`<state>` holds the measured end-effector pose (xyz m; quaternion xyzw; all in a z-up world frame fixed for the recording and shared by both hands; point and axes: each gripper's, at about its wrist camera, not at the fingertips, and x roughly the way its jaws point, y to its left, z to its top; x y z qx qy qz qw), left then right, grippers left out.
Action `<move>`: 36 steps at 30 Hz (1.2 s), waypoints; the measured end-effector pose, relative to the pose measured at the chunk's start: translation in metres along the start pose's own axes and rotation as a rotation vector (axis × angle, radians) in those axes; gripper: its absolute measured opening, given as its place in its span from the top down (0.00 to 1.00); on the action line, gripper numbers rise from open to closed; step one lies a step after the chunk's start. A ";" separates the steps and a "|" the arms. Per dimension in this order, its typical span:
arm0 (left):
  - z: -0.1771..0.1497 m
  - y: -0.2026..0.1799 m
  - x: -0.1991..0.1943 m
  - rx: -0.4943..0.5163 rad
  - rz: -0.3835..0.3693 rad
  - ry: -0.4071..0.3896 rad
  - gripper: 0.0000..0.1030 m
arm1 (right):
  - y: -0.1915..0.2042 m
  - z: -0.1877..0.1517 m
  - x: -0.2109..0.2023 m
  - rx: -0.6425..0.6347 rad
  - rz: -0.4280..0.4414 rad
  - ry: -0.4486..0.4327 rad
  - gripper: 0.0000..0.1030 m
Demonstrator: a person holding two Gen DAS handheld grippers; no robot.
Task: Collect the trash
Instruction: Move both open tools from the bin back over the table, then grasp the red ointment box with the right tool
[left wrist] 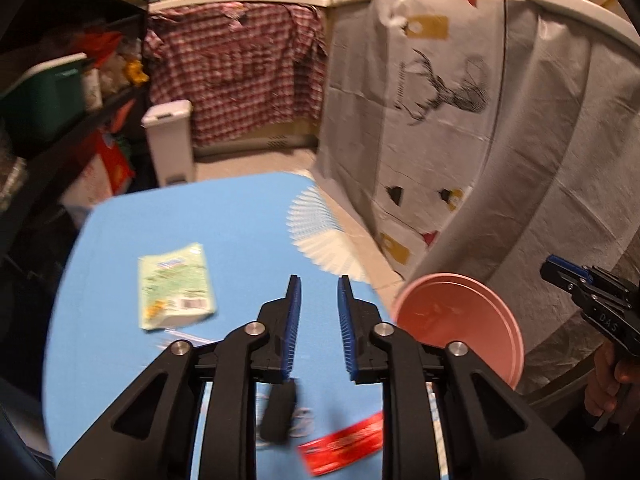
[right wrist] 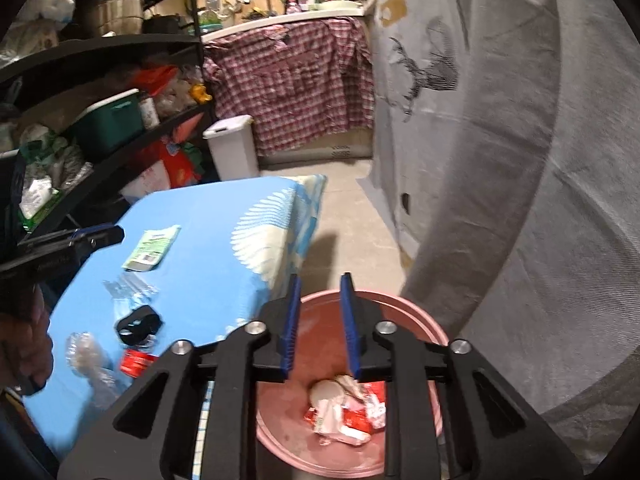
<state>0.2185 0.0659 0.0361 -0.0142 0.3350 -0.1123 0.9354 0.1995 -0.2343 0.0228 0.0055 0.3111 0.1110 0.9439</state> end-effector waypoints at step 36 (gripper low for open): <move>-0.028 0.154 -0.039 -0.149 0.081 0.035 0.85 | 0.147 -0.065 0.079 -0.515 0.401 0.317 0.42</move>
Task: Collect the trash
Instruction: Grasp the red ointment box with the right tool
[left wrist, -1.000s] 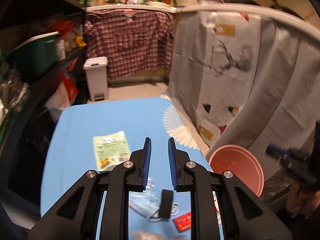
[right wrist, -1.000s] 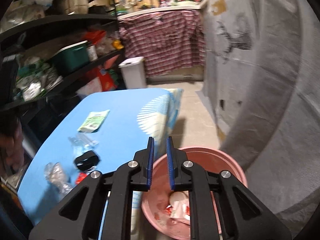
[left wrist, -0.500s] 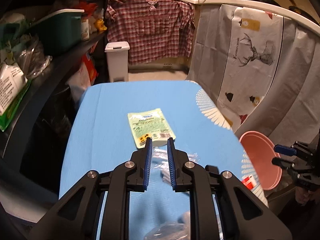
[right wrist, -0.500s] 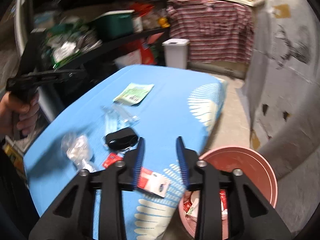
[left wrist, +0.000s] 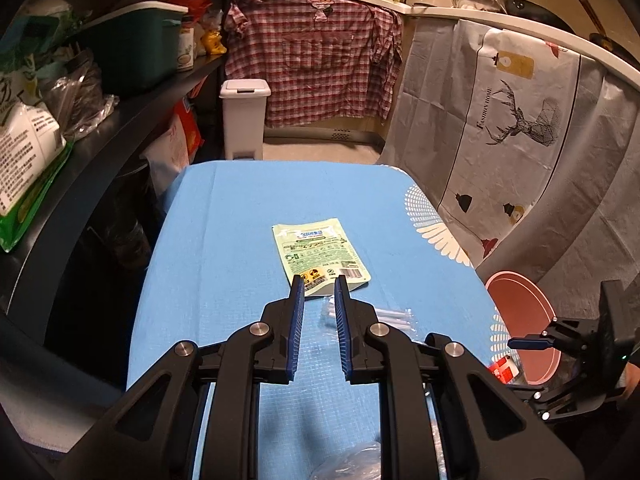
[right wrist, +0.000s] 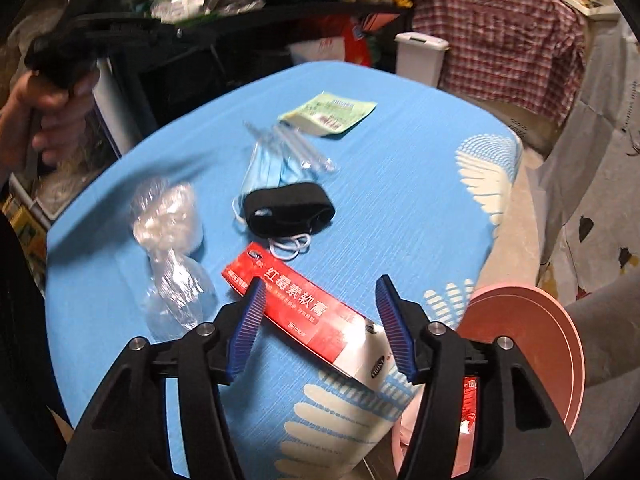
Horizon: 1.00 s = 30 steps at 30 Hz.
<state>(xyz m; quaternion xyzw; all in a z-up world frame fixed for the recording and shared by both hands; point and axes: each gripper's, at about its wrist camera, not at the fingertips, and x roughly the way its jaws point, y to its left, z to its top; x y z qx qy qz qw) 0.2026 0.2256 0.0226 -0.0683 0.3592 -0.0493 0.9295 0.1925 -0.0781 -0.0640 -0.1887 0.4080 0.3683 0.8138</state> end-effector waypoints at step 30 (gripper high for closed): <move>-0.025 0.003 0.101 -0.084 -0.101 0.263 0.55 | -0.012 -0.001 0.022 -0.030 0.088 0.055 0.66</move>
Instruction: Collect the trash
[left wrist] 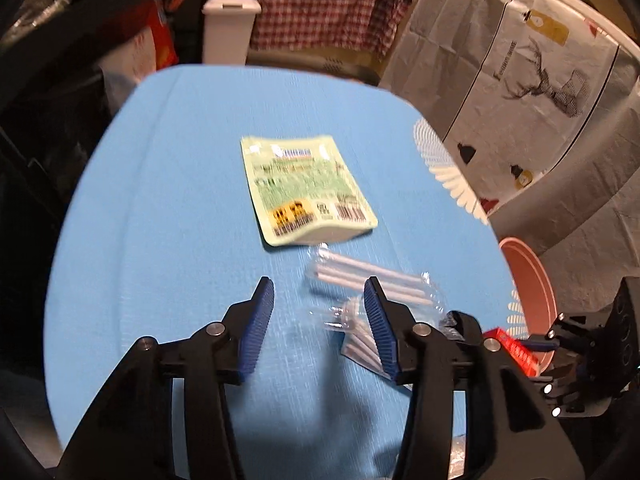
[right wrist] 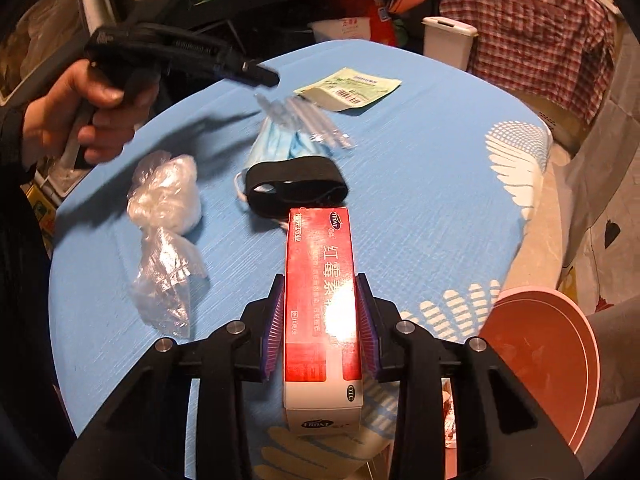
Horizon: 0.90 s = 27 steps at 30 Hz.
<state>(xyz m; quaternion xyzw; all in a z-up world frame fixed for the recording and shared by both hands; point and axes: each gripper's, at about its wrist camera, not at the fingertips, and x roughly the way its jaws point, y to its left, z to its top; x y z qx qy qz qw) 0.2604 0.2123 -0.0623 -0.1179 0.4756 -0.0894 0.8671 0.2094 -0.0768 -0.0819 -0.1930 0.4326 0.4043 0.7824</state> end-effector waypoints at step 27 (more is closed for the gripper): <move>0.011 -0.034 -0.054 0.052 0.019 -0.146 1.00 | -0.027 -0.001 -0.046 0.165 -0.108 -0.124 0.66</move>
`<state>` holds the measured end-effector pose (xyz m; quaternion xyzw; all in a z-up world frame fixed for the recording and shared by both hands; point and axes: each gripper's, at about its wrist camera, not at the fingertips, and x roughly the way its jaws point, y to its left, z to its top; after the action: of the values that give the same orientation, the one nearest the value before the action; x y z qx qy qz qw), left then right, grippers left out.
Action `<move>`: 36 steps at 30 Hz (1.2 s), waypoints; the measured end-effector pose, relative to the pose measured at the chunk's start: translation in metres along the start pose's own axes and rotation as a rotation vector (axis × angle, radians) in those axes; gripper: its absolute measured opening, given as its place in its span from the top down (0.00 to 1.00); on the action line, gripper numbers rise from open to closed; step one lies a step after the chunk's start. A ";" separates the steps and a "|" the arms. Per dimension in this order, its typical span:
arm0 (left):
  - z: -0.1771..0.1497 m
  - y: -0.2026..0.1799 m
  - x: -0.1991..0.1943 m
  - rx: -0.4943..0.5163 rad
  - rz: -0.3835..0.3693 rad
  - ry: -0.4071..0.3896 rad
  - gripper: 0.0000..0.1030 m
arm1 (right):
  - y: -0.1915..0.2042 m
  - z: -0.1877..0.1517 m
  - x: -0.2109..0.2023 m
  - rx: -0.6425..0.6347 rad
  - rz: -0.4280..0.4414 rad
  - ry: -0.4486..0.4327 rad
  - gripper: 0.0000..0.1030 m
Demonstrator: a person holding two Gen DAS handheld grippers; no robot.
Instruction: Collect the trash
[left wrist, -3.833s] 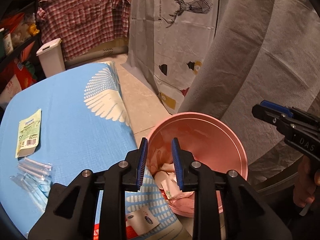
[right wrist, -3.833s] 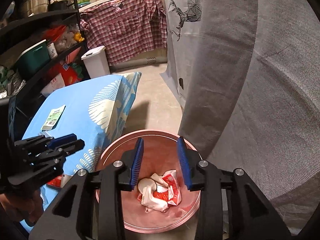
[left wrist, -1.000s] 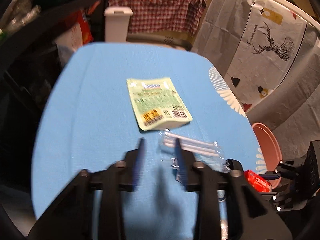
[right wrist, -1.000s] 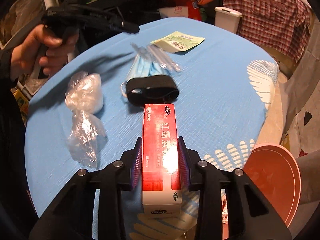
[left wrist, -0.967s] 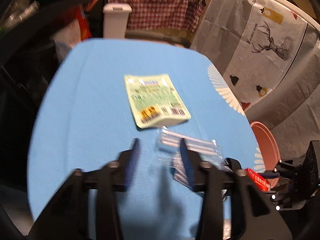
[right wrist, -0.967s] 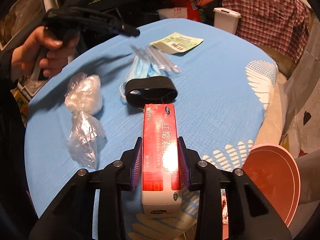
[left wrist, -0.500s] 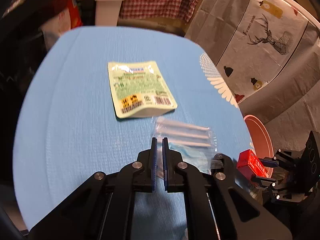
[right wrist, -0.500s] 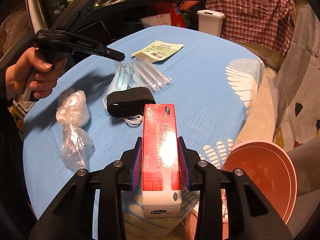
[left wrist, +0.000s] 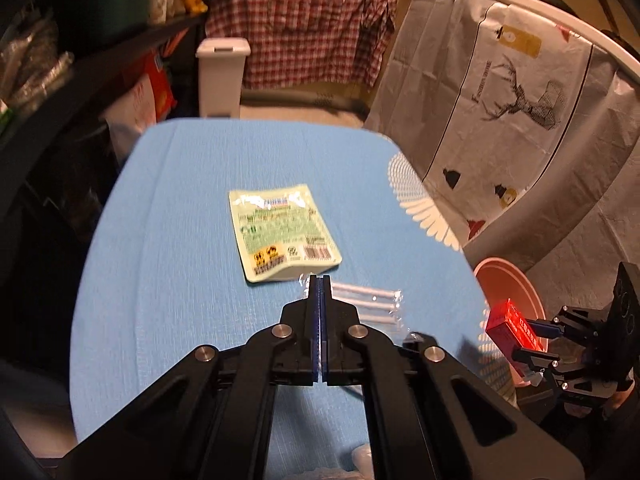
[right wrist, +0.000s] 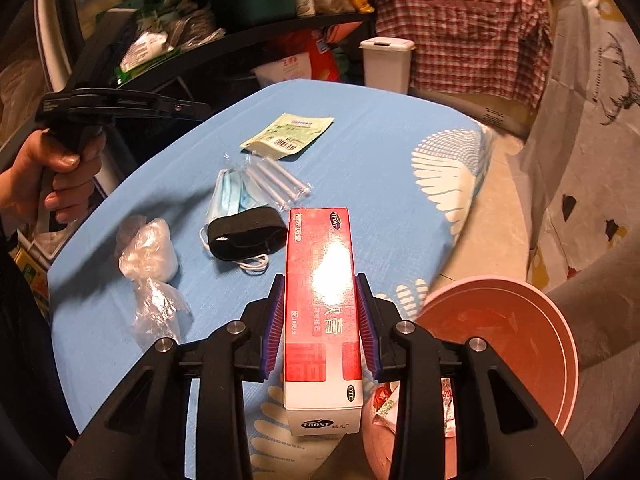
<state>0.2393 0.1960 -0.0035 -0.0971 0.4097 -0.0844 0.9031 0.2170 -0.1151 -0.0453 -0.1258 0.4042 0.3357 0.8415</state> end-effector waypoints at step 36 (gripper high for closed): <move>0.011 -0.024 0.026 -0.032 -0.017 0.006 0.99 | -0.028 -0.009 -0.036 0.117 -0.091 -0.062 0.66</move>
<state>0.2631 0.1680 -0.0093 -0.1147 0.4129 -0.0858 0.8994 0.2146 -0.1572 -0.0257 -0.0841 0.3905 0.2769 0.8739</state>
